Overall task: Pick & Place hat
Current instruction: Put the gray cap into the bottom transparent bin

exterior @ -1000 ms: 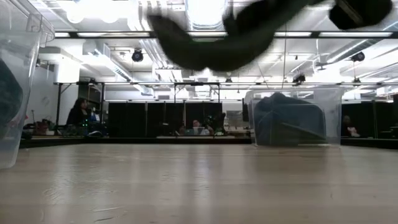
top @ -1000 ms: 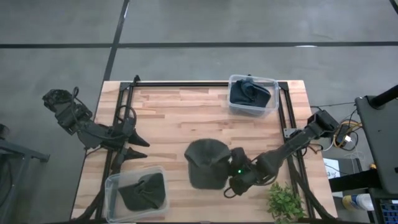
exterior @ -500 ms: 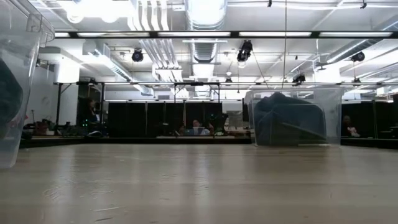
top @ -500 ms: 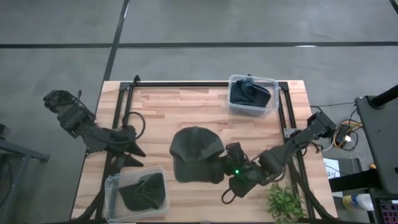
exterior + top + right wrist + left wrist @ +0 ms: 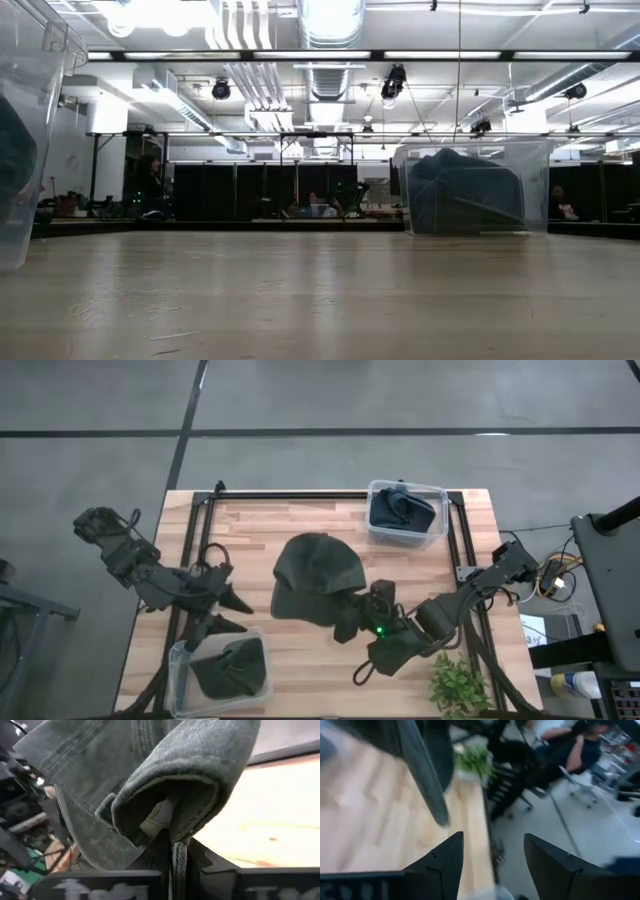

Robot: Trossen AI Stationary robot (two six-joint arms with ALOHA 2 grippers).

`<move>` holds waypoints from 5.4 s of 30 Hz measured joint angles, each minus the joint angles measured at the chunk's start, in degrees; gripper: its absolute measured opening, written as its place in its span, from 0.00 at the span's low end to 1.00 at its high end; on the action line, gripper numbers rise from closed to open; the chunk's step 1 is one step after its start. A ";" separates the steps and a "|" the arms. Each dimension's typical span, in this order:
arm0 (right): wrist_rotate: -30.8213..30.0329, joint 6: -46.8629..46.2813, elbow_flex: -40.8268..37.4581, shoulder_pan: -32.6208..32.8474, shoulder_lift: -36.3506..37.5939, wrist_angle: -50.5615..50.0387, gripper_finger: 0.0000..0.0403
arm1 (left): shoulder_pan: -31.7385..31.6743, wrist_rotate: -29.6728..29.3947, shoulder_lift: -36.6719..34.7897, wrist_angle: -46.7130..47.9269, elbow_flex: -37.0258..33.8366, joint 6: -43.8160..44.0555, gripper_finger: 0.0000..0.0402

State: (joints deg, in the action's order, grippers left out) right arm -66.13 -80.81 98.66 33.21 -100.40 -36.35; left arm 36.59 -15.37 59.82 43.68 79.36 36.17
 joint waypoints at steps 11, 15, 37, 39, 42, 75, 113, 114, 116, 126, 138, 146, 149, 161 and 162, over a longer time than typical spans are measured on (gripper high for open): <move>-8.17 9.28 -0.10 -0.11 0.00 7.56 0.03 | -0.34 -23.32 4.01 -3.63 0.01 -10.37 0.50; -9.09 9.52 -0.12 -0.22 0.00 7.99 0.03 | -0.43 -26.86 4.18 -5.65 0.01 -11.72 0.50; -8.49 12.20 -0.12 -0.83 -2.12 11.85 0.03 | -3.89 -28.69 4.49 -10.14 0.10 -17.63 0.50; -9.00 12.41 -0.07 -0.81 -1.99 12.10 0.03 | -4.07 -28.75 4.49 -10.07 0.10 -17.62 0.50; -9.19 14.04 0.48 -0.74 -2.01 12.31 0.03 | -4.96 -28.75 4.51 -9.81 0.10 -17.60 0.50; 4.70 31.40 0.58 -0.79 -2.21 21.15 0.20 | -8.89 -22.61 3.72 -4.67 0.24 -19.33 0.01; 32.92 16.50 -1.19 2.95 -2.10 -2.20 0.31 | -8.38 34.91 -5.07 -7.43 -0.18 2.83 0.01; 32.92 16.49 -1.19 2.95 -2.10 -2.20 0.32 | -8.10 34.75 -4.48 -2.53 -0.25 5.88 0.01; 32.92 16.50 -1.19 2.95 -2.10 -2.20 0.32 | -7.46 34.55 -3.37 6.16 -0.34 10.46 0.01; 32.94 16.43 -1.19 2.93 -2.10 -2.11 0.29 | 0.32 34.61 -1.90 15.82 -1.51 22.44 0.01; 32.99 16.29 -1.19 2.93 -2.11 -1.78 0.29 | 7.27 25.38 -4.00 20.60 -11.11 27.47 0.01; 33.01 16.33 -1.19 2.93 -2.12 -0.68 0.29 | 7.51 22.30 -7.77 20.39 -16.24 31.85 0.01; 33.01 16.32 -1.19 2.93 -2.12 -0.60 0.29 | 7.68 24.74 -8.37 20.36 -18.38 33.45 0.01; 33.01 16.30 -1.19 2.92 -2.12 -0.60 0.29 | 8.01 30.20 -8.86 12.59 -25.86 33.37 0.01; 33.01 16.31 -1.19 2.91 -2.12 -0.61 0.29 | 8.03 30.49 -8.82 11.24 -26.25 33.37 0.01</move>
State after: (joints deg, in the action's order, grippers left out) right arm -33.12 -64.50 97.47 36.12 -102.52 -36.95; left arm 44.62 15.12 51.00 54.92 53.12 69.54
